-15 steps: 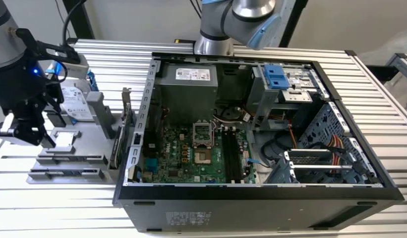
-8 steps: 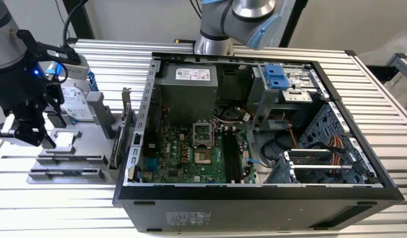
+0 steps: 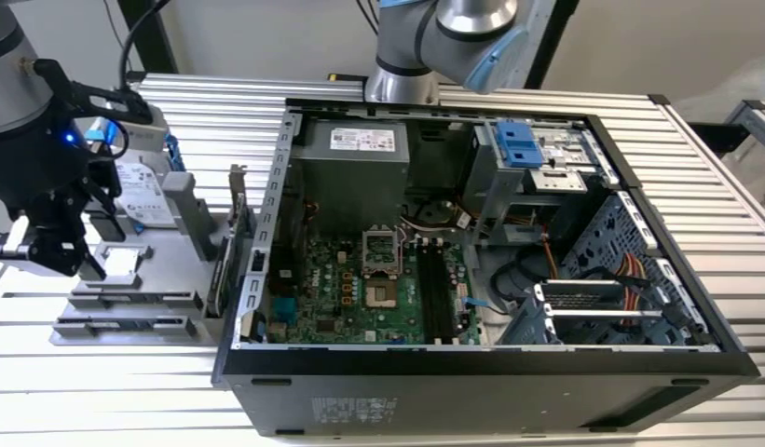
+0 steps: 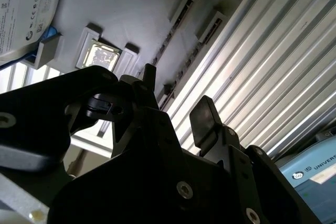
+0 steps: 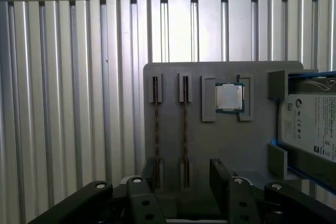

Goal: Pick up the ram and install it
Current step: 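Pick up the ram and move it above insertion slot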

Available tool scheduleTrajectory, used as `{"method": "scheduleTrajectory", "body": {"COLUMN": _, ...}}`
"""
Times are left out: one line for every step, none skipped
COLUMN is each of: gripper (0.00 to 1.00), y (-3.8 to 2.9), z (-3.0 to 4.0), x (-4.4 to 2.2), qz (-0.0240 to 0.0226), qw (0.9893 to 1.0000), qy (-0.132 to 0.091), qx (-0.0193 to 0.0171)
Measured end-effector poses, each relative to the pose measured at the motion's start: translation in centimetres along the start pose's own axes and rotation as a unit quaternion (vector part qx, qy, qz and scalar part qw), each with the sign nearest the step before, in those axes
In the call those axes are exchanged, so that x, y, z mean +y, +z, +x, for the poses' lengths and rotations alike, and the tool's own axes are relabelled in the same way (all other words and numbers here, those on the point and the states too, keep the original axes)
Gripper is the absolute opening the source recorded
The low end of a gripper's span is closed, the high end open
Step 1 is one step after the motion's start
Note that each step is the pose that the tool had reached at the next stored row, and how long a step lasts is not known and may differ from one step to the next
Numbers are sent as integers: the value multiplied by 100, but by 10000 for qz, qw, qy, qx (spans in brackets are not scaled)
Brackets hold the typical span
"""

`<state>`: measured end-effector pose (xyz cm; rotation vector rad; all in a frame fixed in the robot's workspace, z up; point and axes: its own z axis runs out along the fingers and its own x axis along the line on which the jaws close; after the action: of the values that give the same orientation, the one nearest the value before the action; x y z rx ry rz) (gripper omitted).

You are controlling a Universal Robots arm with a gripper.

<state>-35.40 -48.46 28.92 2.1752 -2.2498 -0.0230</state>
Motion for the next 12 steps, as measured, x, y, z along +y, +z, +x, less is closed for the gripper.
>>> {"method": "scheduleTrajectory", "body": {"gripper": 100, "y": 2, "z": 0, "x": 0, "qz": 0, "qw": 10000, "qy": 0, "qx": 1}}
{"method": "scheduleTrajectory", "body": {"gripper": 100, "y": 5, "z": 0, "x": 0, "qz": 0, "qw": 10000, "qy": 0, "qx": 3}}
{"method": "scheduleTrajectory", "body": {"gripper": 100, "y": 7, "z": 0, "x": 0, "qz": 0, "qw": 10000, "qy": 0, "qx": 5}}
{"method": "scheduleTrajectory", "body": {"gripper": 100, "y": 10, "z": 0, "x": 0, "qz": 0, "qw": 10000, "qy": 0, "qx": 6}}
{"method": "scheduleTrajectory", "body": {"gripper": 100, "y": 12, "z": 0, "x": 0, "qz": 0, "qw": 10000, "qy": 0, "qx": 8}}
{"method": "scheduleTrajectory", "body": {"gripper": 100, "y": 15, "z": 0, "x": 0, "qz": 0, "qw": 10000, "qy": 0, "qx": 9}}
{"method": "scheduleTrajectory", "body": {"gripper": 100, "y": 17, "z": 0, "x": 0, "qz": 0, "qw": 10000, "qy": 0, "qx": 11}}
{"method": "scheduleTrajectory", "body": {"gripper": 100, "y": 20, "z": 0, "x": 0, "qz": 0, "qw": 10000, "qy": 0, "qx": 12}}
{"method": "scheduleTrajectory", "body": {"gripper": 100, "y": 22, "z": 0, "x": -1, "qz": 0, "qw": 10000, "qy": 0, "qx": 12}}
{"method": "scheduleTrajectory", "body": {"gripper": 100, "y": 25, "z": 0, "x": -1, "qz": 0, "qw": 10000, "qy": 0, "qx": 13}}
{"method": "scheduleTrajectory", "body": {"gripper": 100, "y": 26, "z": 0, "x": 0, "qz": 0, "qw": 10000, "qy": 0, "qx": 13}}
{"method": "scheduleTrajectory", "body": {"gripper": 100, "y": 27, "z": 0, "x": 0, "qz": 0, "qw": 10000, "qy": 1, "qx": 13}}
